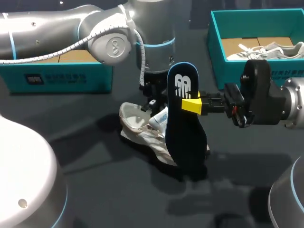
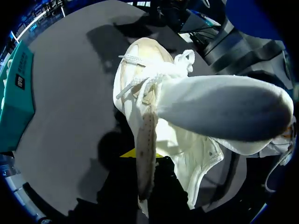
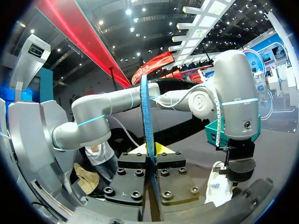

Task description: Take the shoe out of the shoebox, open the shoe tongue, remove and reinsert the insole, then place the shoe into the shoebox

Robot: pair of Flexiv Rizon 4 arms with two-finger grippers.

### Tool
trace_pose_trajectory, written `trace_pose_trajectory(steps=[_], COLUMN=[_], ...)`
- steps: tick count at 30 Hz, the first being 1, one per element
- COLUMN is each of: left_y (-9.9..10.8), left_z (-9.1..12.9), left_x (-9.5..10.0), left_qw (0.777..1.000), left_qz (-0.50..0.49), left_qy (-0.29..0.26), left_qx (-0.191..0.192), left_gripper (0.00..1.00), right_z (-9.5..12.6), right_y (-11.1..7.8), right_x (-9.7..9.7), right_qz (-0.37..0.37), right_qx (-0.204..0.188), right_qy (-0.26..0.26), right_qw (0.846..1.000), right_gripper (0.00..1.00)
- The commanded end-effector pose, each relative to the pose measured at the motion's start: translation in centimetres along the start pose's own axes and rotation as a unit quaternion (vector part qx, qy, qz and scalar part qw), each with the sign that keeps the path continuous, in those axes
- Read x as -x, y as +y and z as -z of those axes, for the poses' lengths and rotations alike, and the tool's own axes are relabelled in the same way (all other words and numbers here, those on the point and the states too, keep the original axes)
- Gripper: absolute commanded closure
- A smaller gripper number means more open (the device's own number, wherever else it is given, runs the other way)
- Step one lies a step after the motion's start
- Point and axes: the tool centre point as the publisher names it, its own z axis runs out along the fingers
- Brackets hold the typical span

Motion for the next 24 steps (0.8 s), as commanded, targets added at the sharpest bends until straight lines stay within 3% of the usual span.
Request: trace_pose_trajectory(steps=[1, 6, 9, 15, 24], left_y=[0.2, 0.4, 0.6, 0.5, 0.5], left_z=[0.1, 0.4, 1.0, 1.7, 1.7], left_x=[-0.2, -0.3, -0.5, -1.2, -0.6], left_qw=[1.000, 1.000, 0.994, 0.969, 0.931], left_qz=[-0.001, -0.029, -0.104, -0.238, -0.358], left_qy=[-0.002, -0.003, -0.012, -0.011, -0.009], left_qx=[-0.003, -0.002, 0.033, 0.071, 0.072], left_gripper=[1.00, 1.00, 1.00, 1.00, 1.00], right_z=[-0.2, -0.2, -0.2, -0.2, -0.2], right_y=[0.0, 0.0, 0.0, 0.0, 0.0], right_x=[0.0, 0.0, 0.0, 0.0, 0.0], right_qz=[0.000, 0.000, 0.000, 0.000, 0.000], right_qx=[0.000, 0.000, 0.000, 0.000, 0.000], right_qy=[-0.001, -0.001, -0.001, -0.001, -0.001], right_qw=[1.000, 1.000, 1.000, 1.000, 1.000], right_gripper=[1.00, 1.00, 1.00, 1.00, 1.00])
